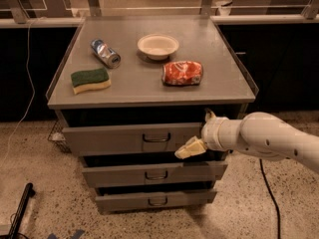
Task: Open top drawer
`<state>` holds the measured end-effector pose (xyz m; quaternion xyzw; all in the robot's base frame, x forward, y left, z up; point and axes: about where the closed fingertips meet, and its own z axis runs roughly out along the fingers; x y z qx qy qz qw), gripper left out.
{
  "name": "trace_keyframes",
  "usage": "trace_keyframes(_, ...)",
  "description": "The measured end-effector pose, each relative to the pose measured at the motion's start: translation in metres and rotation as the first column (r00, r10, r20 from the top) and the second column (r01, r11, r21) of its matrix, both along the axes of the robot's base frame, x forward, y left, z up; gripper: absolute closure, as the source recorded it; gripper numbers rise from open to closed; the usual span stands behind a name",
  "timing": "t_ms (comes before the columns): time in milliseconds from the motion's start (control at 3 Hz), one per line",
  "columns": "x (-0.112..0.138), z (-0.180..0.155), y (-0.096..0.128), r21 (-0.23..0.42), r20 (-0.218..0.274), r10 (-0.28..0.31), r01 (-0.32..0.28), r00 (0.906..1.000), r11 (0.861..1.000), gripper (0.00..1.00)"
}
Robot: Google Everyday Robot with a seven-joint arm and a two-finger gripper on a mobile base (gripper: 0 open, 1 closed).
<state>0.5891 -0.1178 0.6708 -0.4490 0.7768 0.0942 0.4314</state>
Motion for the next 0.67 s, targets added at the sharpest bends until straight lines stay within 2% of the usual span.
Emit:
trace_keyframes(333, 0.0102, -0.0069, 0.0086, -0.013, 0.017, 0.007, -0.007, 0.9998, 1.000, 0.00)
trace_keyframes(667, 0.0106, -0.0068, 0.0093, -0.014, 0.018, 0.007, -0.007, 0.9998, 1.000, 0.26)
